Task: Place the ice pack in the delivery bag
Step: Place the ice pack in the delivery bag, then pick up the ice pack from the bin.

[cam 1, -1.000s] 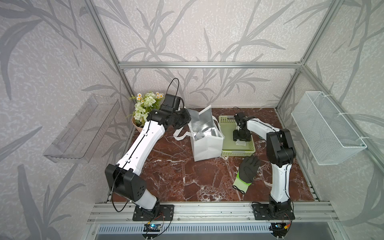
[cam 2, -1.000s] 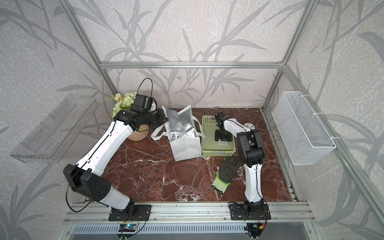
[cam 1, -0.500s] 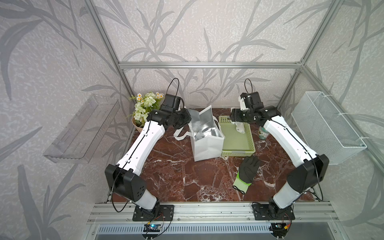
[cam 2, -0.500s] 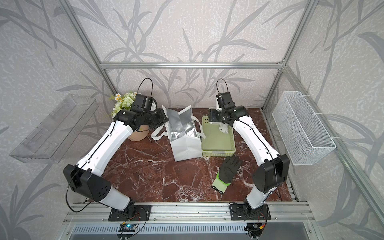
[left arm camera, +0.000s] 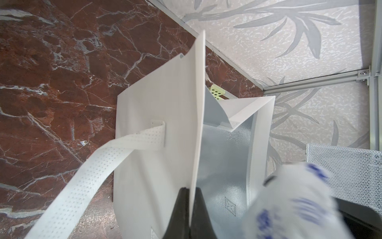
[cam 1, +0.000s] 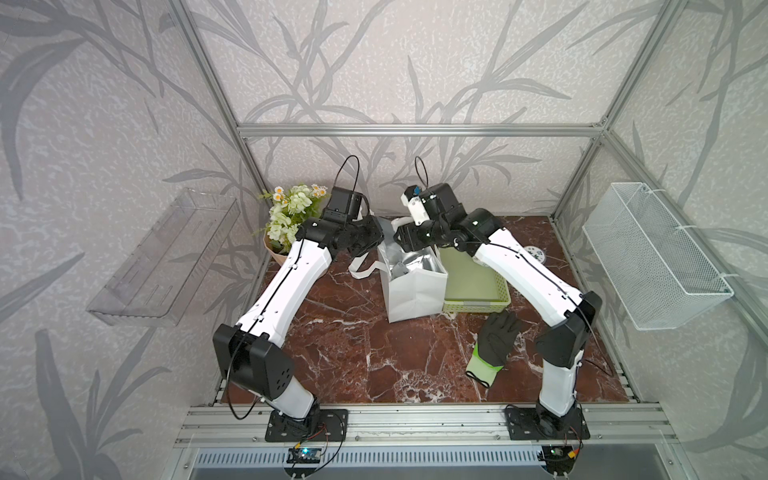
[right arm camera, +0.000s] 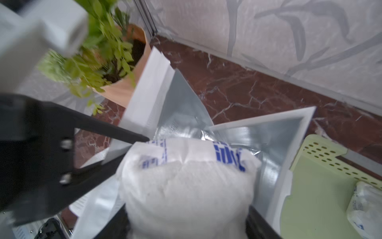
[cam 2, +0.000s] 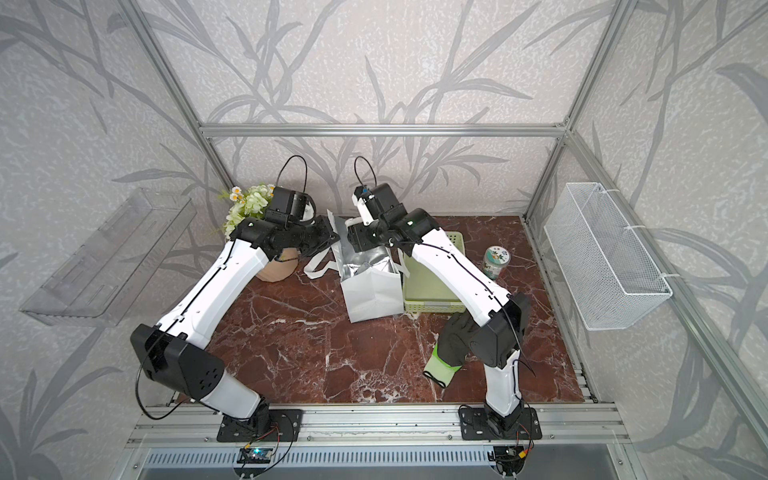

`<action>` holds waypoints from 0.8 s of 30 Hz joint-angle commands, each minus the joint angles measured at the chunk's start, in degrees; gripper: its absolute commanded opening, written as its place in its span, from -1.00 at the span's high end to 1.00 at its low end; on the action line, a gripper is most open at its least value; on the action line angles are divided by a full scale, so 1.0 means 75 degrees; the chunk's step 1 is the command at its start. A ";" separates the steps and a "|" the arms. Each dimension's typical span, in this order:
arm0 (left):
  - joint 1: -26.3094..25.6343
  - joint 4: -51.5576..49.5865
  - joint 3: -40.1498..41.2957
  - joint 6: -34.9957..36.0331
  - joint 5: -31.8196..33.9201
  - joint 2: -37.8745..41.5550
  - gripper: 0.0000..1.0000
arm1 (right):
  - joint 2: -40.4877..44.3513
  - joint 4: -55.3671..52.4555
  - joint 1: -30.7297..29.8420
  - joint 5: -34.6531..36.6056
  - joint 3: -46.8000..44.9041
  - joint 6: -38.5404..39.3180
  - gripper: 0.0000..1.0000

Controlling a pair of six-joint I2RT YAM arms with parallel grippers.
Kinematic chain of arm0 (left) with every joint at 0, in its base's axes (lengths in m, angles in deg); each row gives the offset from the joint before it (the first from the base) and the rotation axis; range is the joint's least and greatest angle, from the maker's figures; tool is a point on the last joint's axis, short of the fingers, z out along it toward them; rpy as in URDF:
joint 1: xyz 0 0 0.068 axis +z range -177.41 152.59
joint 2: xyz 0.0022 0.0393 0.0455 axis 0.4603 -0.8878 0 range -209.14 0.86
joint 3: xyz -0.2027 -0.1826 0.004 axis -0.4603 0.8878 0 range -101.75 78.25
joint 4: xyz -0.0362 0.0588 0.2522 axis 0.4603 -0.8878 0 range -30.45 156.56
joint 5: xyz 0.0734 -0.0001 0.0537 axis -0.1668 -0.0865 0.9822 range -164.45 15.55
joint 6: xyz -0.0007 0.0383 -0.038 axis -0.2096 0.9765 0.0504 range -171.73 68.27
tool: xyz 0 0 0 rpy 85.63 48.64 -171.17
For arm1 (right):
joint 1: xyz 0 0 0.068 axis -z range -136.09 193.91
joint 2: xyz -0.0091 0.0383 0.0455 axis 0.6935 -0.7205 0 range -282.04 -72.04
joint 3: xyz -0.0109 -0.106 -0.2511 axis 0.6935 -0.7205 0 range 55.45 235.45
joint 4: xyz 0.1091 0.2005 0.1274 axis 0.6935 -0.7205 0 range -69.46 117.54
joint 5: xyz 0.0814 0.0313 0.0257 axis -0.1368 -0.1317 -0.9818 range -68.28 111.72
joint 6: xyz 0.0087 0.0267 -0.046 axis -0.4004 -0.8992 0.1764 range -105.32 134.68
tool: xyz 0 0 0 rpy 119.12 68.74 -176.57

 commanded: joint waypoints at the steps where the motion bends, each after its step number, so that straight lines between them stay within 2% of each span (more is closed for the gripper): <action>1: 0.0026 0.0090 -0.0253 0.0083 -0.0067 -0.0097 1.00 | -0.0111 -0.0453 0.0020 -0.0088 0.0566 0.0236 -0.36; 2: 0.0026 0.0087 -0.0254 0.0094 -0.0070 -0.0093 1.00 | -0.0246 -0.0754 0.0019 -0.0078 0.0901 0.0288 -0.53; 5: 0.0026 0.0078 -0.0265 0.0093 -0.0032 -0.0097 1.00 | -0.0549 -0.1637 0.0028 0.0110 0.1973 0.0467 -0.85; 8: 0.0026 0.0067 -0.0265 0.0121 0.0015 -0.0107 1.00 | -0.0579 -0.2150 0.0049 0.0475 0.2652 0.0616 -0.96; 12: 0.0026 0.0055 -0.0289 0.0118 0.0050 -0.0110 1.00 | -0.0307 -0.2434 0.0270 0.1031 0.2896 0.0674 -0.97; 17: 0.0026 0.0020 -0.0276 0.0152 0.0130 -0.0104 1.00 | 0.0211 -0.2300 0.1142 0.1335 0.2072 0.0655 -0.98; 24: 0.0026 0.0008 -0.0254 0.0145 0.0178 -0.0077 1.00 | 0.0675 -0.1232 0.2559 0.1364 -0.0134 0.0392 -0.98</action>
